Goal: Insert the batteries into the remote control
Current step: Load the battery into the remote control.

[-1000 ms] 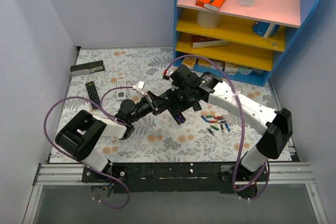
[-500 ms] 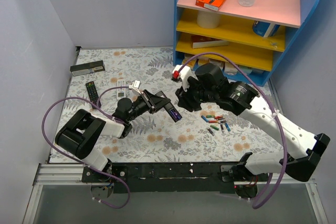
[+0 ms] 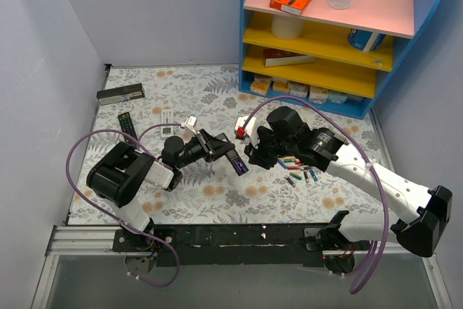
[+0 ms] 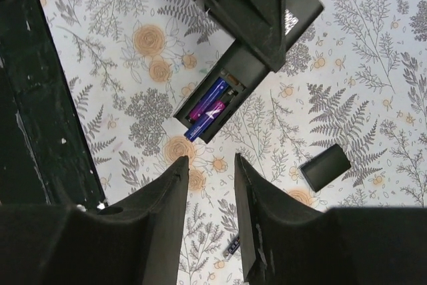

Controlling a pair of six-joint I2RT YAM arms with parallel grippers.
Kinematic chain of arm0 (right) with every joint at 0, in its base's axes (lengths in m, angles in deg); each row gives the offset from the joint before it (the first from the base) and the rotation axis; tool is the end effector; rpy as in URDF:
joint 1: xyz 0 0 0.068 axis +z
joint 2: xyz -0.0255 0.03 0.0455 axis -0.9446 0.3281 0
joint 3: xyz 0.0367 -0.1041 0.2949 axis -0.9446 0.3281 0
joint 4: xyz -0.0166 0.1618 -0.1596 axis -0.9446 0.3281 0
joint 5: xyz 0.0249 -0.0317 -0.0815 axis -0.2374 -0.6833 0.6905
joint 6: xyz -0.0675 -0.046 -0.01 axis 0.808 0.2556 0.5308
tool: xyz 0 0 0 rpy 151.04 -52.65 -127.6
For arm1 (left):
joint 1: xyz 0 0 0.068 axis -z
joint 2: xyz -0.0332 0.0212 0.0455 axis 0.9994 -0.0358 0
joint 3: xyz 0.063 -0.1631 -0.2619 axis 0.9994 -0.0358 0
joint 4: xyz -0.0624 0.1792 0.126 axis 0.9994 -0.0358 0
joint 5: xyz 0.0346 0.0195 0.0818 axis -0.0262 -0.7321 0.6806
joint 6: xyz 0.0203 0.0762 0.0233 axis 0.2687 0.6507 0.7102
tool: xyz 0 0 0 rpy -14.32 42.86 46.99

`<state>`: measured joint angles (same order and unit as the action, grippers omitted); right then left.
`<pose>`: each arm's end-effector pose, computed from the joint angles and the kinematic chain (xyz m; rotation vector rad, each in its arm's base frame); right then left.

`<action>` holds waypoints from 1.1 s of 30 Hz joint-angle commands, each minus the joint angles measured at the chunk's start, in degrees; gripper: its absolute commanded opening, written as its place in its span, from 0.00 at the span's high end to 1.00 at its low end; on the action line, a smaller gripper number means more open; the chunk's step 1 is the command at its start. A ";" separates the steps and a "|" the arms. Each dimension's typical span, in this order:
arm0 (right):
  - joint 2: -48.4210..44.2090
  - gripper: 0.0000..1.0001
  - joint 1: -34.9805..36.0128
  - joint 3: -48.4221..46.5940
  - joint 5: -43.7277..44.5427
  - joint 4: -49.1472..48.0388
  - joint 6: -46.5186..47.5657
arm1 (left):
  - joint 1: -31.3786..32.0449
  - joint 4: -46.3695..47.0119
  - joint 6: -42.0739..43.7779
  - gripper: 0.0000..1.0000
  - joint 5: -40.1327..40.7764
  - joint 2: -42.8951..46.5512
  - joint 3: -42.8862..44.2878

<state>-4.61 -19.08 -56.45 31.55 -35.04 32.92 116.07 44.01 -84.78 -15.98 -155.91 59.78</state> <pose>0.1348 0.1936 0.3643 -1.3811 1.7975 0.5392 0.2491 -0.1739 0.2171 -1.1088 1.9748 -2.0979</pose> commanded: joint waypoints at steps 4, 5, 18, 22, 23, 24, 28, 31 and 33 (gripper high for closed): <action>-3.42 0.60 -0.18 5.56 -3.78 -4.37 8.25 | -0.17 -8.74 -24.46 1.00 -4.54 6.92 5.17; -3.69 0.61 -0.18 6.70 -4.57 -4.63 10.17 | -0.17 -8.92 -24.46 1.00 -4.63 7.01 5.26; -4.22 0.67 -0.09 8.65 -8.52 -6.75 14.23 | -0.17 -10.86 -24.28 1.00 -5.77 8.68 7.19; -3.16 0.72 -0.18 8.29 -9.76 -6.31 14.41 | -0.17 -11.65 -24.19 1.00 -6.04 9.03 7.72; -3.07 0.73 -0.18 8.38 -9.67 -6.22 14.58 | -0.17 -11.56 -24.19 1.00 -6.12 9.12 7.81; -2.99 0.73 -0.18 8.38 -9.67 -6.22 14.76 | -0.17 -11.74 -24.19 1.00 -6.13 9.12 7.90; -2.46 0.75 -0.09 8.56 -9.32 -6.31 15.29 | -0.08 -11.91 -24.37 1.00 -6.39 9.38 8.42; -1.93 0.75 -0.18 8.47 -8.97 -6.57 15.55 | -0.08 -11.91 -24.37 1.00 -6.39 9.38 8.87; -1.84 0.76 -0.09 8.47 -8.36 -7.27 15.55 | -0.17 -11.83 -24.37 1.00 -6.48 9.38 9.04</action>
<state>-6.73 -19.08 -47.01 23.29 -39.39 47.39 116.07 32.03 -84.78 -21.42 -149.42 66.82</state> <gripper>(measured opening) 0.248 0.188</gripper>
